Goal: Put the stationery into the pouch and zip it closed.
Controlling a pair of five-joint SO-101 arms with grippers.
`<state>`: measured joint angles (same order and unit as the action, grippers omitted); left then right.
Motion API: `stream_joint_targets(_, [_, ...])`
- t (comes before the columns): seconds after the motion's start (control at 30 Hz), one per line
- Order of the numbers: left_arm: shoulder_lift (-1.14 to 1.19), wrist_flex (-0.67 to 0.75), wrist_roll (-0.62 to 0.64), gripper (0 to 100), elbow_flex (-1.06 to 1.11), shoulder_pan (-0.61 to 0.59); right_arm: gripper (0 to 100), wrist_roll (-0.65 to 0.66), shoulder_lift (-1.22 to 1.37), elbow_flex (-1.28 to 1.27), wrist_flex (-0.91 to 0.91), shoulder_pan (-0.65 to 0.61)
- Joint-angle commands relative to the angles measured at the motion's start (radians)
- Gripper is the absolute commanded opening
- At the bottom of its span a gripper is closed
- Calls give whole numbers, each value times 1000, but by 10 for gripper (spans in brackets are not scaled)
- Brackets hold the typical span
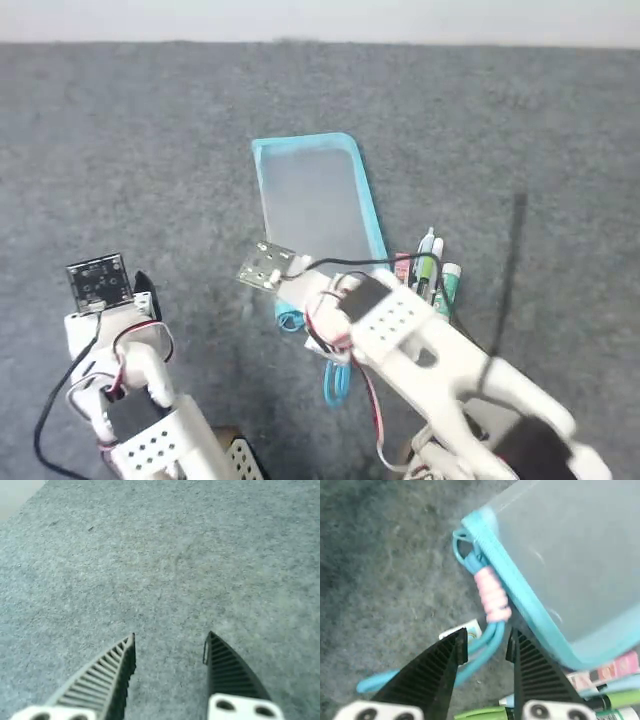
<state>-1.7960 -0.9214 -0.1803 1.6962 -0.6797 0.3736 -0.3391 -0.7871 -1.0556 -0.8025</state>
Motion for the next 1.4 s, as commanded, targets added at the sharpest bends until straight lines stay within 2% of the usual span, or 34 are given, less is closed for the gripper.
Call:
stream_joint_targets(0.0, [-11,28,9,210,-12,-2,152,-5,90,132,21,-10])
stream_joint_targets(0.17, [-11,26,9,210,-12,18,152,18,229,222,39,-10])
stream_joint_targets(0.43, [-11,20,8,210,-12,23,147,15,352,230,99,-4])
stream_joint_targets(0.57, [-11,20,8,210,-12,23,74,15,354,230,90,-2])
stream_joint_targets(0.67, [-11,20,8,210,-12,23,13,14,357,230,87,30])
stream_joint_targets(0.8, [-11,18,8,210,-12,25,6,-64,334,242,33,159])
stream_joint_targets(0.9, [-9,17,5,210,-12,48,6,-92,266,245,8,278])
stream_joint_targets(1.03, [-9,-58,-91,210,-12,140,6,-101,91,230,-19,366])
stream_joint_targets(1.23, [-9,-132,-167,210,-22,262,6,-101,-255,110,-47,340])
stream_joint_targets(1.37, [-9,-222,-186,212,-127,339,6,-98,-427,44,-48,292])
